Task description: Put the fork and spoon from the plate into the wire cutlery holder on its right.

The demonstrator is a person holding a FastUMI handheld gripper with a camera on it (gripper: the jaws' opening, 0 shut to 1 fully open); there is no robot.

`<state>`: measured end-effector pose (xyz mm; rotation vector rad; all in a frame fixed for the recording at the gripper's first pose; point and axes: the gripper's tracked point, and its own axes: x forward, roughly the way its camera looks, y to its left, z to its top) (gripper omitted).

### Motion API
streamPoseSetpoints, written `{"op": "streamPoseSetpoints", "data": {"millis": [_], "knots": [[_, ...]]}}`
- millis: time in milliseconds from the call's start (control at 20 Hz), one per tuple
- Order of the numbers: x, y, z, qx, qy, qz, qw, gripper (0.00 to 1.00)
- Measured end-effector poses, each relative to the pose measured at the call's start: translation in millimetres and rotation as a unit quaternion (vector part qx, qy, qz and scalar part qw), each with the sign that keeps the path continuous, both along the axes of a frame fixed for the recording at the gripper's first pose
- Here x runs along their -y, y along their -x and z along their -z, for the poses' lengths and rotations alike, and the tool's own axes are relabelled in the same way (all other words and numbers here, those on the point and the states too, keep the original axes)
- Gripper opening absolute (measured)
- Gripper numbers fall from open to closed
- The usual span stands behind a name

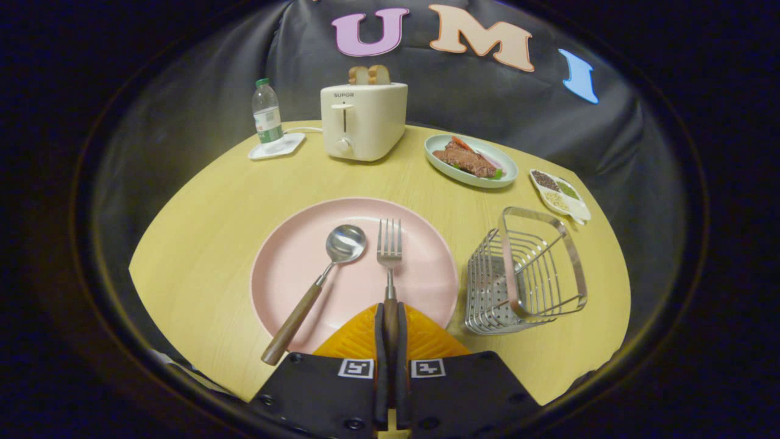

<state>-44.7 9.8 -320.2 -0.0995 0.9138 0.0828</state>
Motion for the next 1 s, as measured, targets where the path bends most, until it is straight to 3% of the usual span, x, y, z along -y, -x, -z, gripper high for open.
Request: {"op": "streamPoseSetpoints", "data": {"millis": [650,1000], "knots": [[41.3,-7.8,-70.4,-0.002,-0.012,-0.063,0.998,0.08],[86.7,-3.6,-77.3,-0.022,0.014,-0.090,0.996,0.08]]}}
